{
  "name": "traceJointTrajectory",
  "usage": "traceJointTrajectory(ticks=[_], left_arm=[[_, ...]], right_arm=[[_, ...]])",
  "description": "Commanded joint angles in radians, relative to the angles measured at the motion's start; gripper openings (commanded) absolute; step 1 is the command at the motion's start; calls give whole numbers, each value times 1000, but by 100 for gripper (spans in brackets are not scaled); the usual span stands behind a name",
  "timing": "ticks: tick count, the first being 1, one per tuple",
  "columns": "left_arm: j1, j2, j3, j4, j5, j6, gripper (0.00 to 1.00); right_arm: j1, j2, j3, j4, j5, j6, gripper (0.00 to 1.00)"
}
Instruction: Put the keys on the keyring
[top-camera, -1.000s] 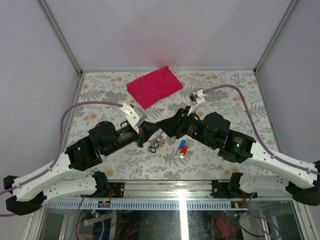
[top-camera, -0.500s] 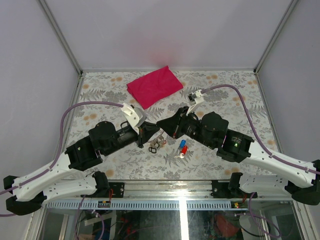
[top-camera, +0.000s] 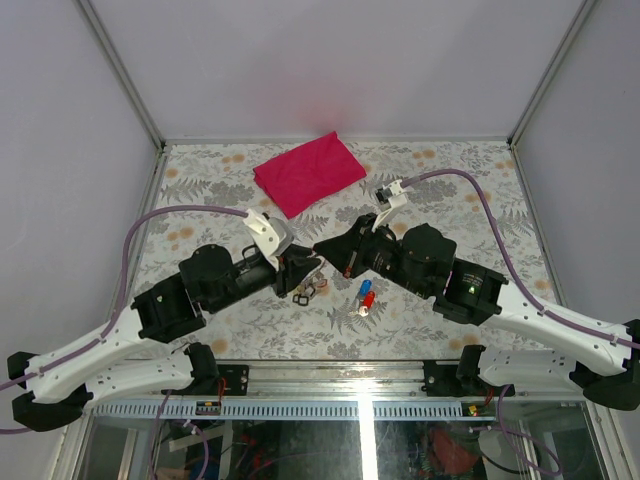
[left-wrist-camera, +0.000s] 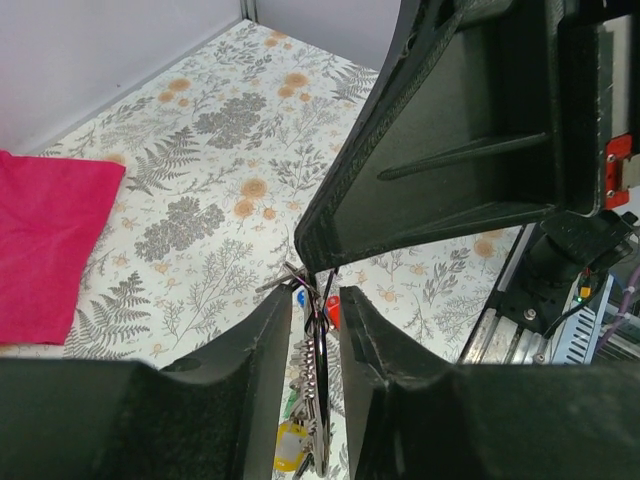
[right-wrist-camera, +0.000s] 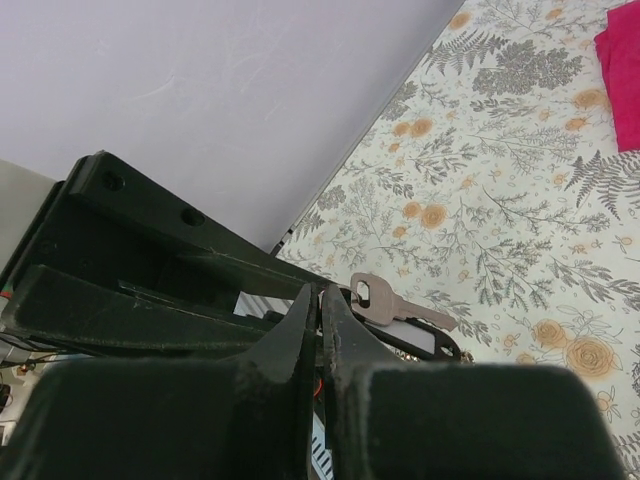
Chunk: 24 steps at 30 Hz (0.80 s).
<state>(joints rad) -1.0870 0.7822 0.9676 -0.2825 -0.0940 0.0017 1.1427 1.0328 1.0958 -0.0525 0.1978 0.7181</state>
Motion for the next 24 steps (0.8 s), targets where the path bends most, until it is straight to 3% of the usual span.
traceJointTrajectory(ticks=[1,24], left_arm=[[-6,-15,-21,62,-1,11,28],[-6,-51,-69,36,45,-34,31]], right_arm=[[0,-11,54,57,14,-10,0],[0,-40,66,32,60,-32,0]])
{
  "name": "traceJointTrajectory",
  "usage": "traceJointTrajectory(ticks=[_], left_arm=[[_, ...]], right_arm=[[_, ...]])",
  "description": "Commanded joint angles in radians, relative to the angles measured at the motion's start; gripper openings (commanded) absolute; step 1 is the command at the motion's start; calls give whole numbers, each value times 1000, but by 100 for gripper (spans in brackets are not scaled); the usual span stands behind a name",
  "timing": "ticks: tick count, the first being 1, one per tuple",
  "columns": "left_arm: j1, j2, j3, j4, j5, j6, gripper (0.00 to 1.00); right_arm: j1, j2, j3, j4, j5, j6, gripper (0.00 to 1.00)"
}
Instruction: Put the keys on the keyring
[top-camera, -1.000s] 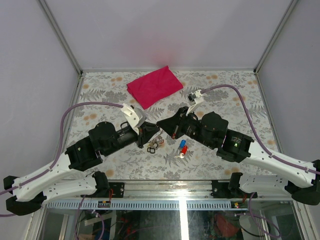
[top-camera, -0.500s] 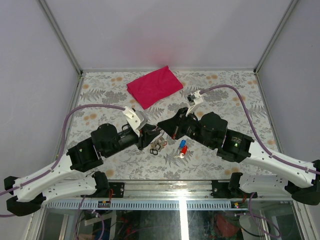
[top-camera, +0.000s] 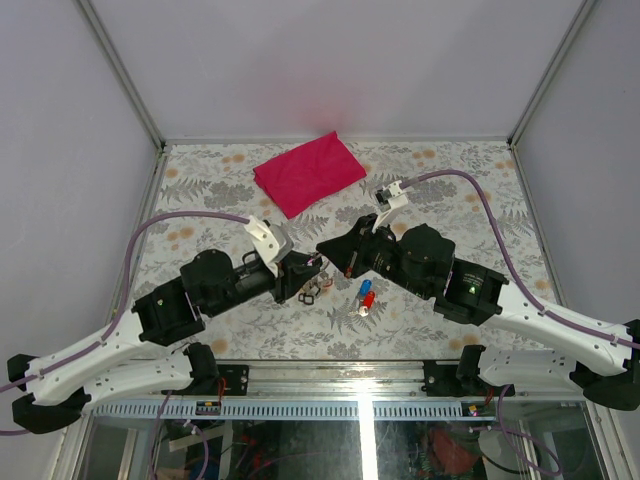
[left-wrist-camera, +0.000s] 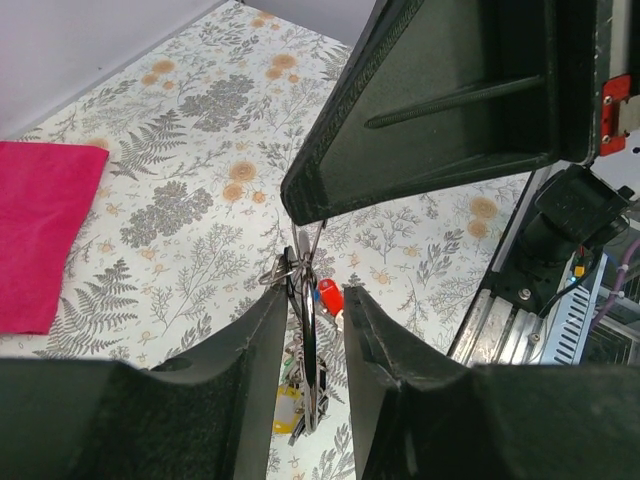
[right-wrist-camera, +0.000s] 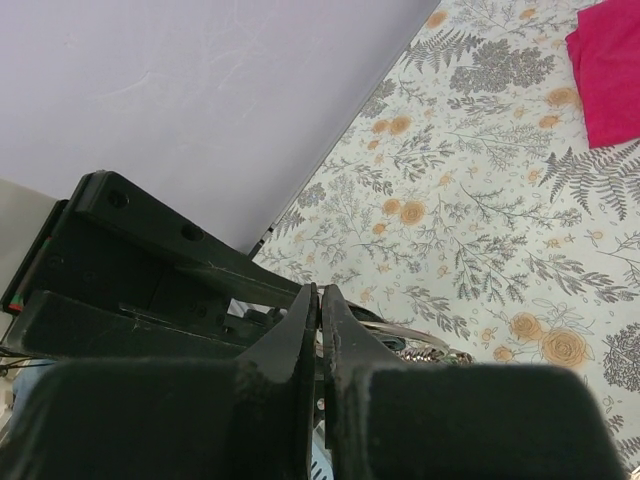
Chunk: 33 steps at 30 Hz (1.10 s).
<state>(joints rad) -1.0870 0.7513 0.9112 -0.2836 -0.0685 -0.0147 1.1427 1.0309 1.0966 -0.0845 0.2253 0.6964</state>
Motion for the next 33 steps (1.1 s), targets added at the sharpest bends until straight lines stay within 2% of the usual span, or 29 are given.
traceJointTrajectory(ticks=[1,8,17,26,27,30,33], left_arm=[[-7,-22,-15,36,22,-18,31],[-4,-32,-22,17,39,-20,31],[-5,-48,-35,11,44,-22,38],[-5,-51,-48,1,33,-25,22],[-5,-52,-50,1,31,-25,19],[-6,-54,-55,4,24,-26,2],[-6,-54,-60,16,21,-28,0]], right_arm=[[0,-38,66,63,32,-11,0],[0,-39,71,54,36,-14,0],[0,-41,73,49,37,-15,0],[0,-54,73,38,45,-21,0],[1,-56,73,36,47,-22,0],[1,-60,75,36,44,-25,0],[1,-57,77,42,21,-43,0]])
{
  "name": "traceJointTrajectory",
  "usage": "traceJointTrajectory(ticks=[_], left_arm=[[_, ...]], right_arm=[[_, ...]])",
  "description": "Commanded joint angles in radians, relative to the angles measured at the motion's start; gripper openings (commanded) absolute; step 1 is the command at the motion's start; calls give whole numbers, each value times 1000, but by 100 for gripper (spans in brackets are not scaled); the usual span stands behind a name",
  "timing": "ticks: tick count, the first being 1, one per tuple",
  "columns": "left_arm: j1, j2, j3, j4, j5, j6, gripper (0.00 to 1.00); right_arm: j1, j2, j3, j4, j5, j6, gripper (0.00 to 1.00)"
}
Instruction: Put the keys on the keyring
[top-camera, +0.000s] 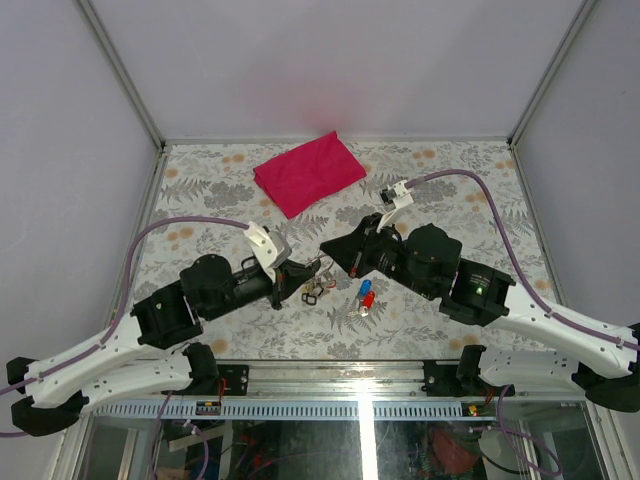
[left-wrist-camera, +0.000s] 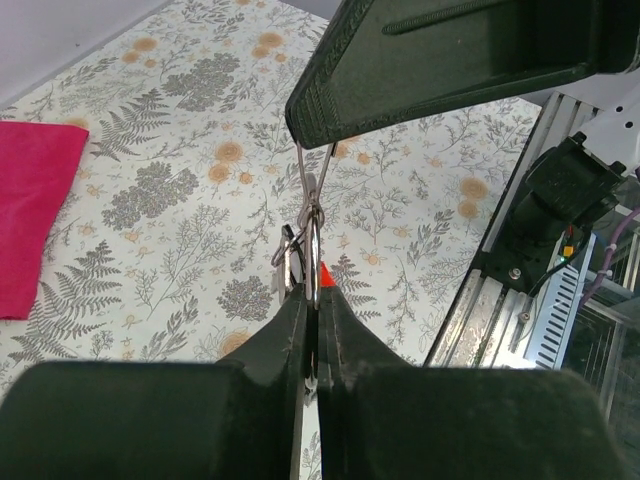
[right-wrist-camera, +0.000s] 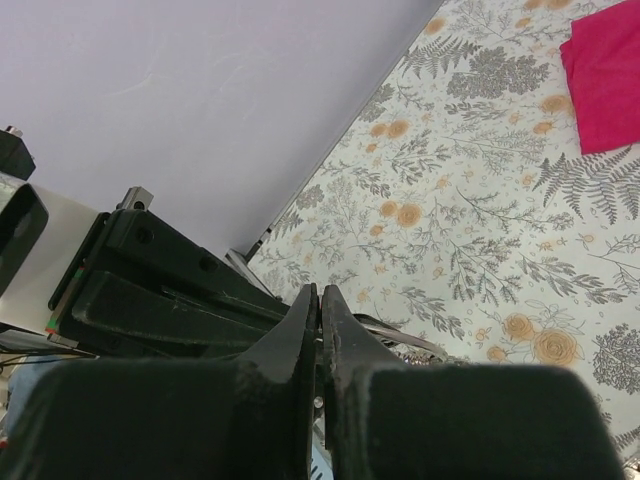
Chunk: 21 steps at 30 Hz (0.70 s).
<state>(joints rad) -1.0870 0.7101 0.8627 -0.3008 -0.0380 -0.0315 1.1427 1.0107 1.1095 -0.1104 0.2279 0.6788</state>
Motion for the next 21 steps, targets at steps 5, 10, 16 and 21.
traceJointTrajectory(ticks=[5,10,16,21], left_arm=[[-6,-12,-30,86,-14,-13,0],[-7,0,-33,131,-7,-18,0],[-5,-1,-34,162,-5,-19,0],[-5,-14,-43,183,-7,-26,0]], right_arm=[[0,-14,94,75,-75,-70,3],[0,25,131,80,-164,-86,10],[0,83,161,94,-272,-83,29],[1,88,164,102,-293,-83,41]])
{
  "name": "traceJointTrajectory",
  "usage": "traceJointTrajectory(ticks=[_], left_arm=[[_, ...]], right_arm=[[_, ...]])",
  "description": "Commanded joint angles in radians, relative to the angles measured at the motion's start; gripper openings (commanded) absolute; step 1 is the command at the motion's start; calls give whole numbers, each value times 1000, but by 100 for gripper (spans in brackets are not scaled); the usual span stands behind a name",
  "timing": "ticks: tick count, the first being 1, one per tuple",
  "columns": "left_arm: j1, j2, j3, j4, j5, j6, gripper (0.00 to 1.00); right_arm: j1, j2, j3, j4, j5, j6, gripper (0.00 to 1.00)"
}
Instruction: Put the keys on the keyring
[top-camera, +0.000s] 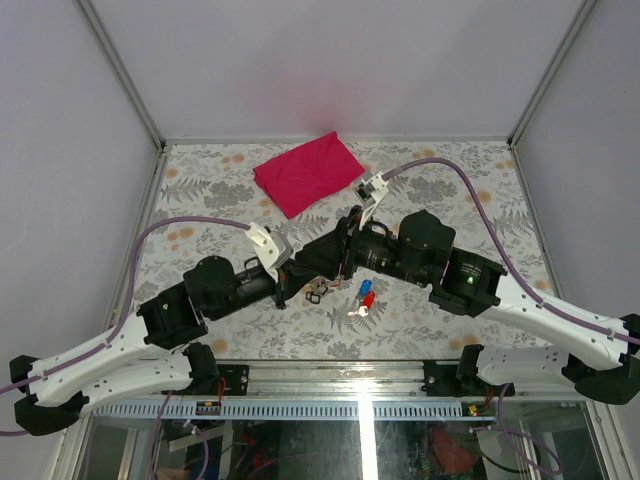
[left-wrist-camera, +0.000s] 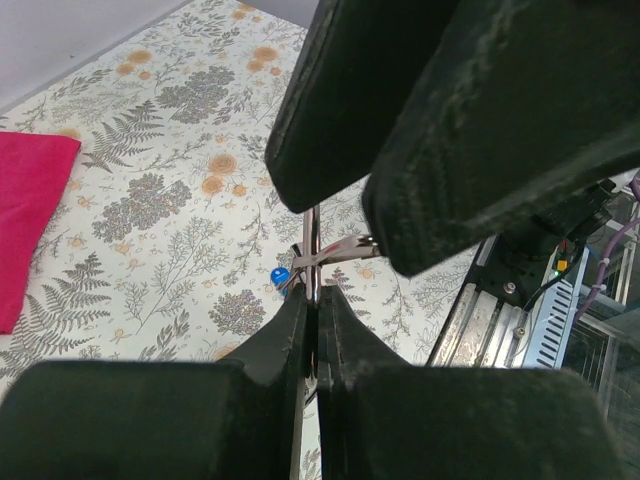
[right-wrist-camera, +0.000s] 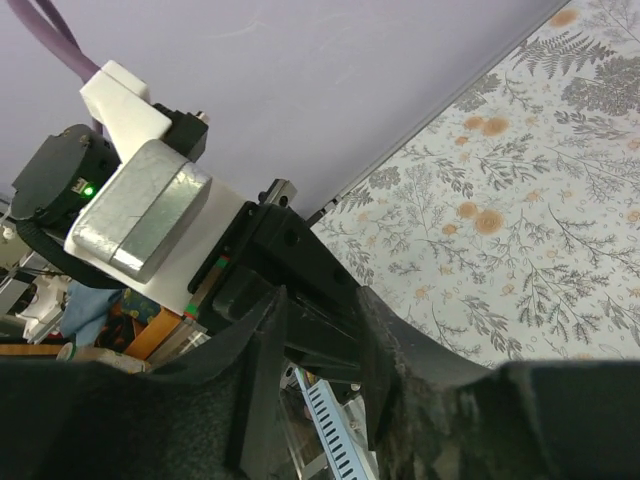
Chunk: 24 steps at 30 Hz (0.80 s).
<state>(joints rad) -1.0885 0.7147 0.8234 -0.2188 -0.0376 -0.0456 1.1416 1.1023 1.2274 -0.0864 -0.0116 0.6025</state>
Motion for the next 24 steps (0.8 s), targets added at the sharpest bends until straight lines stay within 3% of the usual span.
traceJointTrajectory(ticks=[1,8,12,18,24], left_arm=[[-4,-21,-8,105,-8,-14,0],[-4,-64,-39,164,8,-52,0],[-5,-98,-51,208,29,-74,0],[-6,-116,-26,222,74,-93,0],[-5,-127,-14,234,99,-113,0]], right_arm=[[1,-10,44,77,-48,-11,43],[2,-105,5,21,87,-99,45],[2,-201,-63,14,123,-239,47],[3,-315,-229,67,38,-494,56],[2,-308,-275,148,-5,-519,59]])
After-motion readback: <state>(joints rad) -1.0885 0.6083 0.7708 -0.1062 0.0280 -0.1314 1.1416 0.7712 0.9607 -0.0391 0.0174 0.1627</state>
